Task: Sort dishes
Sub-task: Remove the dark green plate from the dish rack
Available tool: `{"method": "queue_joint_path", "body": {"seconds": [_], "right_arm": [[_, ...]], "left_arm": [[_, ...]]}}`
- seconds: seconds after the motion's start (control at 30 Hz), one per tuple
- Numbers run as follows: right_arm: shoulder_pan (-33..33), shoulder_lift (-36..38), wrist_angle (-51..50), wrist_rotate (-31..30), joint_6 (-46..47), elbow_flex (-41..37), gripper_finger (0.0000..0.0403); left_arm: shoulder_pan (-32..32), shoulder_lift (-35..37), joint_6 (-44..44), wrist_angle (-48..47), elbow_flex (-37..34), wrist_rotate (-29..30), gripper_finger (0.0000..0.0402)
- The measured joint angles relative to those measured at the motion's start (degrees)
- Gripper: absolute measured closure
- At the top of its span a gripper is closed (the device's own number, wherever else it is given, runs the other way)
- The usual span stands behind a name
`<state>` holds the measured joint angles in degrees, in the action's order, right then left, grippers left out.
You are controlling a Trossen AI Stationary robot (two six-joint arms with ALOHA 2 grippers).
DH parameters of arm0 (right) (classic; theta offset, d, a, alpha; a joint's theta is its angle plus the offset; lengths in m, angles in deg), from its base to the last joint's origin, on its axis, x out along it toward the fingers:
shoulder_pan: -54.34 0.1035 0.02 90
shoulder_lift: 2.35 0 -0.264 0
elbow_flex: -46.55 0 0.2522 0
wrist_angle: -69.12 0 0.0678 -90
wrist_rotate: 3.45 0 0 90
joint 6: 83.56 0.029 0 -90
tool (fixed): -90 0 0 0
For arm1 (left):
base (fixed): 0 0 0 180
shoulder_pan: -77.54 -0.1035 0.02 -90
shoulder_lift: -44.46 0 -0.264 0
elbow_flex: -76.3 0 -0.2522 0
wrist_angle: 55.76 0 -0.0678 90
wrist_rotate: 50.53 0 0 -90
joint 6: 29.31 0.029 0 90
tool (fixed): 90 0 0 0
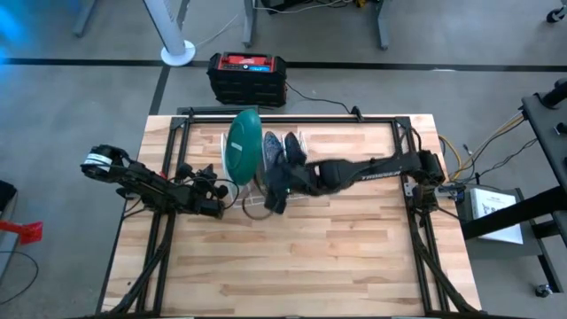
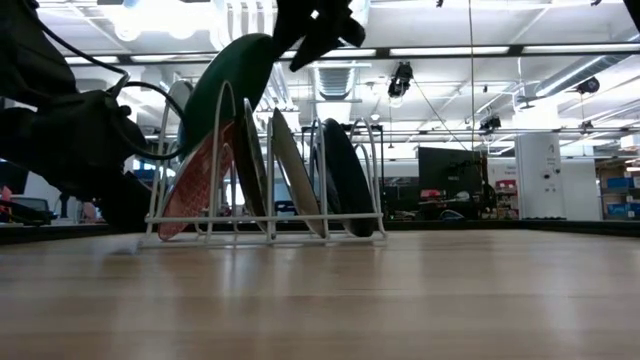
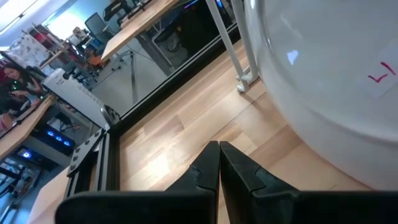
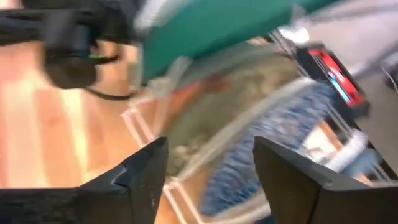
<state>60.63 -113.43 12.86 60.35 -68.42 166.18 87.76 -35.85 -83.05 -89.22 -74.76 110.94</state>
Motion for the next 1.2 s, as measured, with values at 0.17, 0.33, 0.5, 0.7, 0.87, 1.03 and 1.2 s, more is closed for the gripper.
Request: {"method": "queue_joint_path", "body": {"seconds": [0.17, 0.33, 0.5, 0.7, 0.87, 1.03, 1.2], "right_arm": [[2.6, 0.0, 14.9, 0.2, -4.1, -8.7, 0.0248], [2.9, 0.0, 34.5, 0.6, -7.7, -18.6, 0.0338], [2.6, -0.1, 41.2, 0.6, -9.3, -22.5, 0.0397], [1.9, -0.5, 44.8, 0.5, -9.7, -22.8, 0.0400], [1.6, -1.8, 46.5, 0.3, -9.5, -22.8, 0.0401], [1.3, -4.4, 50.1, -2.8, -9.5, -22.8, 0.0402], [0.9, -4.5, 50.8, -4.0, -9.2, -22.8, 0.0402]], "left_arm": [[-0.2, 0.0, 1.9, 1.5, 0.0, 0.0, 0.0401], [-0.2, -0.1, 2.6, 2.3, 0.0, 0.1, 0.0401], [-0.2, -0.1, 2.6, 2.4, 0.0, 0.3, 0.0401], [-0.2, -0.1, 2.6, 2.3, 0.0, 1.1, 0.0401], [-0.2, -0.1, 2.3, 2.2, 0.0, 1.0, 0.0401], [-0.2, -0.1, 2.1, 1.6, 0.0, 1.0, 0.0401], [-0.2, -0.1, 2.1, 1.0, 0.0, 1.0, 0.0401]]}}
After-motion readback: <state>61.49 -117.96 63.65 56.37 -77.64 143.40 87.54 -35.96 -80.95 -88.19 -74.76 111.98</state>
